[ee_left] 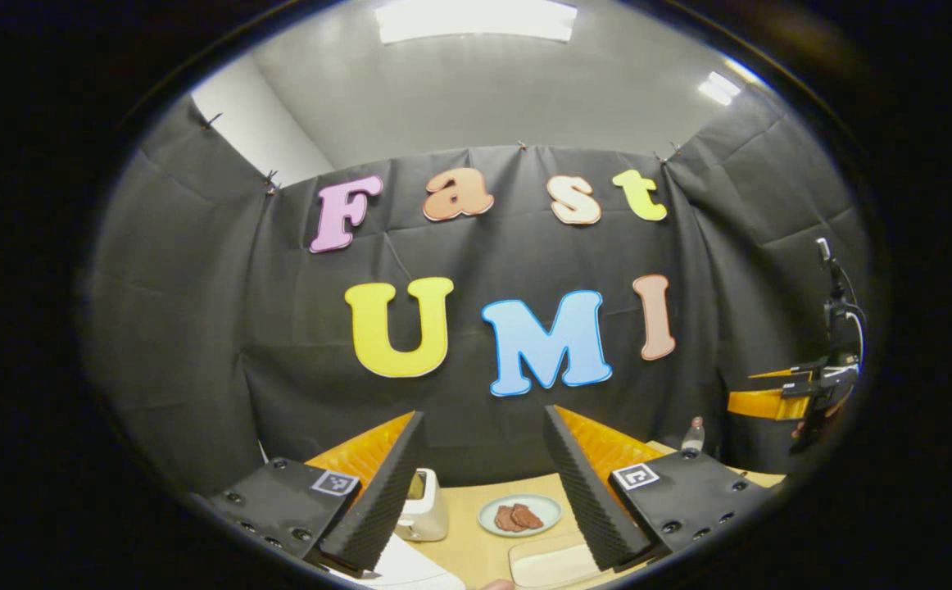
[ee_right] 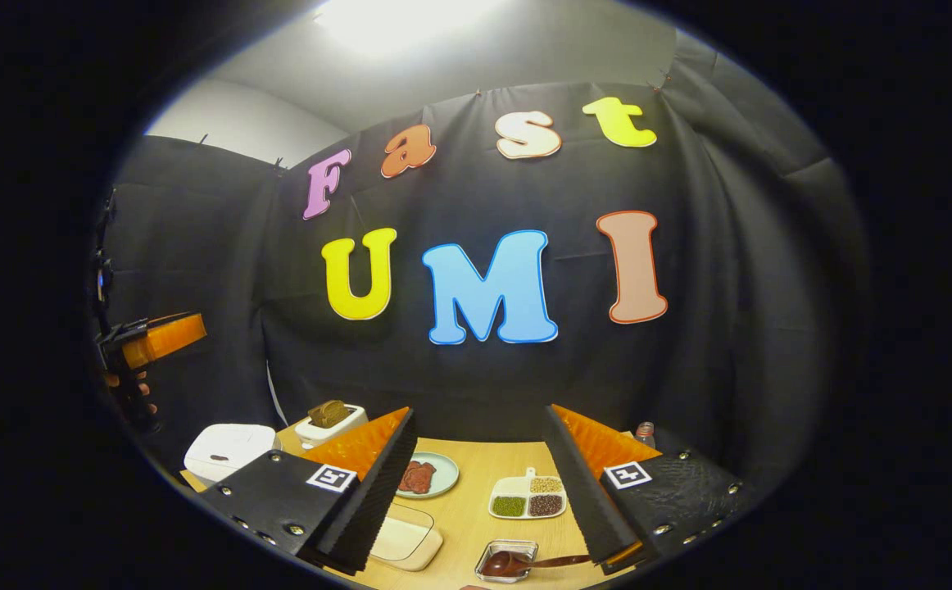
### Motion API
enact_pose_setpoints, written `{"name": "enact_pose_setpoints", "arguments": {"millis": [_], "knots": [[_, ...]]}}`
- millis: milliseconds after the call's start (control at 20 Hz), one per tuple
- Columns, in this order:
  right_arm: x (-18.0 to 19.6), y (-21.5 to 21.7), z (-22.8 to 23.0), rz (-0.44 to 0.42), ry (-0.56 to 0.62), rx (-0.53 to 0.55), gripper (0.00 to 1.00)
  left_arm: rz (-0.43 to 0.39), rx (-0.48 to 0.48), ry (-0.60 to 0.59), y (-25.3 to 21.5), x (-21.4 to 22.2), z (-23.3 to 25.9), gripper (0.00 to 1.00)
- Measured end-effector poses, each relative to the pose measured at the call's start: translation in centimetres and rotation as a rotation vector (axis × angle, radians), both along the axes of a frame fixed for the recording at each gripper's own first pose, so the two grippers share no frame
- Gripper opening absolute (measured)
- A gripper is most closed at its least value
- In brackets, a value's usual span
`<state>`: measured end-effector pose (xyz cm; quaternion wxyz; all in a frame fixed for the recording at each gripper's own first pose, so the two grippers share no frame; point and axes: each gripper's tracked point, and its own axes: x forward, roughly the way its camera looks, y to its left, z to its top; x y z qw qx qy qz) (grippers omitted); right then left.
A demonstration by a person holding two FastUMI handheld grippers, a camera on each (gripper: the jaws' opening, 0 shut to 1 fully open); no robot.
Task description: Close the left gripper, press the button to open the rice cooker; take a wooden spoon from the chopstick holder with the right hand, scoop a spoonful of rice and pour it into the rice cooker, then put the wooden spoon back into the chopstick holder.
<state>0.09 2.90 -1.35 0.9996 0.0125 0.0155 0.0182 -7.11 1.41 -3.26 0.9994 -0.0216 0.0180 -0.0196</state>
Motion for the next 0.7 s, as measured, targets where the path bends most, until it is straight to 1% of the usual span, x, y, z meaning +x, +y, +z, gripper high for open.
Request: {"name": "enact_pose_setpoints", "arguments": {"millis": [50, 100, 150, 200, 300, 350, 400, 500, 550, 700], "knots": [[-0.3, 0.1, 0.0, -0.001, -0.003, -0.005, 0.95, 0.002, -0.005, 0.007, -0.1, -0.7, -1.1, 0.89], [-0.7, 0.1, 0.0, -0.007, -0.008, -0.006, 0.95, 0.009, -0.004, 0.015, -0.2, -1.6, -2.4, 0.97], [-1.1, 0.2, -0.1, -0.009, -0.013, -0.006, 0.95, 0.016, 0.012, 0.016, -0.4, -2.2, -3.6, 0.89], [-1.4, 0.5, -0.4, -0.008, -0.008, -0.009, 0.94, 0.02, 0.023, 0.02, -0.6, -2.6, -4.6, 0.89], [-1.9, 0.9, -0.8, -0.005, 0.005, -0.016, 0.94, 0.006, -0.002, 0.056, -1.2, -2.5, -5.9, 0.88], [-2.1, 1.1, -0.9, -0.005, 0.009, -0.018, 0.94, -0.007, -0.025, 0.077, -1.4, -2.3, -6.1, 0.88], [-2.3, 1.3, -0.8, -0.002, 0.01, -0.023, 0.94, -0.013, -0.042, 0.092, -1.3, -1.8, -5.8, 0.91], [-2.6, 1.3, -0.6, -0.004, 0.003, -0.034, 0.94, -0.014, -0.042, 0.101, -0.5, -1.4, -5.1, 0.97], [-2.8, 1.5, -0.7, 0.0, 0.001, -0.036, 0.95, -0.007, -0.033, 0.108, 0.2, -1.4, -4.9, 0.89], [-2.9, 1.8, -1.2, 0.014, 0.006, -0.047, 0.94, -0.019, -0.042, 0.151, 1.7, -1.9, -5.4, 0.89]]}}
